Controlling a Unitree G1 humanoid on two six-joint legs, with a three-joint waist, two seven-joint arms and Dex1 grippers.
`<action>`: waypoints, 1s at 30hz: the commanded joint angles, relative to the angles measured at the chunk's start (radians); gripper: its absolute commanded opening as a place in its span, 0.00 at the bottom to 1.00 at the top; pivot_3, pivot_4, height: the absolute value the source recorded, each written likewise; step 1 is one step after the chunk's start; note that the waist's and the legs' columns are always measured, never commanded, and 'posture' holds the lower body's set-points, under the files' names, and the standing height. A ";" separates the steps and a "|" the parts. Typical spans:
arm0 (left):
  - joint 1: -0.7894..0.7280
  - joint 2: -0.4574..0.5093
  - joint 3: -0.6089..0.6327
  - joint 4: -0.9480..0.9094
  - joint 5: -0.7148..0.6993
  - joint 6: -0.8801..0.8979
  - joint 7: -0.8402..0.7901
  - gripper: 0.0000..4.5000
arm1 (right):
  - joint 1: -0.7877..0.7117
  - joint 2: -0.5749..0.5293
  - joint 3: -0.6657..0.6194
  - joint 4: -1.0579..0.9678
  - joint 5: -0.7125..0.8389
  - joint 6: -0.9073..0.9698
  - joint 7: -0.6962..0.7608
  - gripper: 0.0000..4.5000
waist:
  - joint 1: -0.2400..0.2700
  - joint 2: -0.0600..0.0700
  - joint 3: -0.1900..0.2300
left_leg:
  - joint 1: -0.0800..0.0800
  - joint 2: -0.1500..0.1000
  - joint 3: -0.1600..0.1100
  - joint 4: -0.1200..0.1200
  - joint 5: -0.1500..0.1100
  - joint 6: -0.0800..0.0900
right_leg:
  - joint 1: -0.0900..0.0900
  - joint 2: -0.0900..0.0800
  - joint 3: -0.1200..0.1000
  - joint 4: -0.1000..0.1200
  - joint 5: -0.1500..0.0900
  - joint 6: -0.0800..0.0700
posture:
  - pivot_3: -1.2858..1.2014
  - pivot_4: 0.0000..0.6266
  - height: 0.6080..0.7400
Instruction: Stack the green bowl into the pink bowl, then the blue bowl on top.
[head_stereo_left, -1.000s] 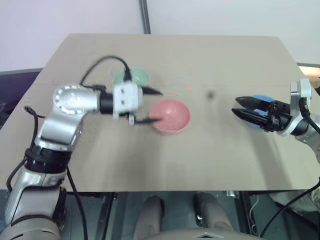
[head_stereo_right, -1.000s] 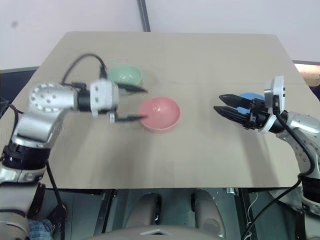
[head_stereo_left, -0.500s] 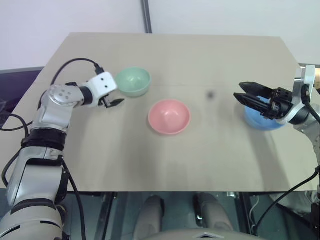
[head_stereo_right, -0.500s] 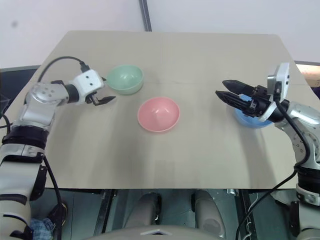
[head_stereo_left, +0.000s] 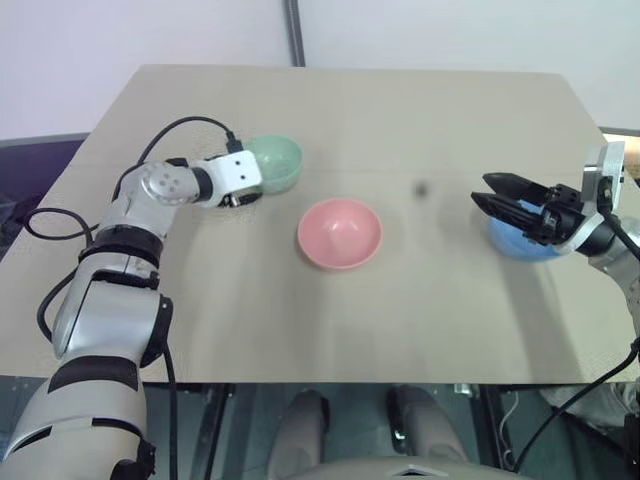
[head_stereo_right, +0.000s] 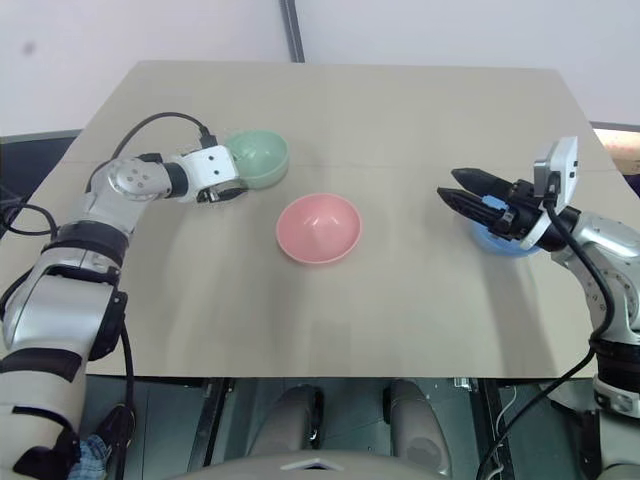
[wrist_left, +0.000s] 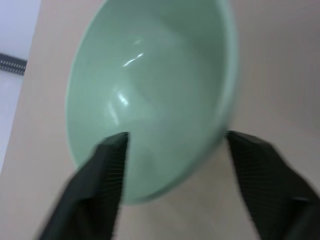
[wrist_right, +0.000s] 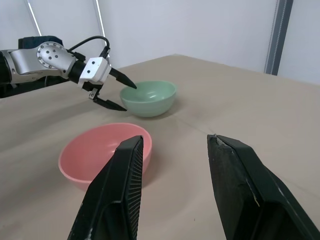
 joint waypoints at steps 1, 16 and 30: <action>-0.041 0.007 0.007 0.012 0.008 -0.051 -0.004 0.33 | 0.000 -0.004 -0.041 -0.042 0.012 -0.026 -0.003 0.51 | 0.000 0.000 0.000 | 0.000 0.000 0.000 0.000 0.000 0.000 | 0.000 0.000 0.000 0.000 0.000 0.000 | 0.52 0.24 1.00; -0.090 -0.054 0.072 -0.242 -0.194 -0.094 -0.344 0.00 | -0.008 -0.003 -0.021 -0.023 0.002 -0.044 0.015 0.51 | 0.007 0.000 0.000 | -0.001 0.000 -0.001 0.001 0.000 0.000 | 0.000 0.000 -0.001 0.000 0.000 0.000 | 0.52 0.24 1.00; 0.112 -0.037 -0.001 -1.028 -0.471 0.290 -0.745 0.00 | 0.008 0.001 -0.032 -0.044 -0.001 -0.048 0.003 0.51 | -0.027 0.000 0.000 | 0.002 0.001 0.000 0.001 0.000 0.000 | 0.000 0.001 0.002 0.002 0.000 0.000 | 0.52 0.24 1.00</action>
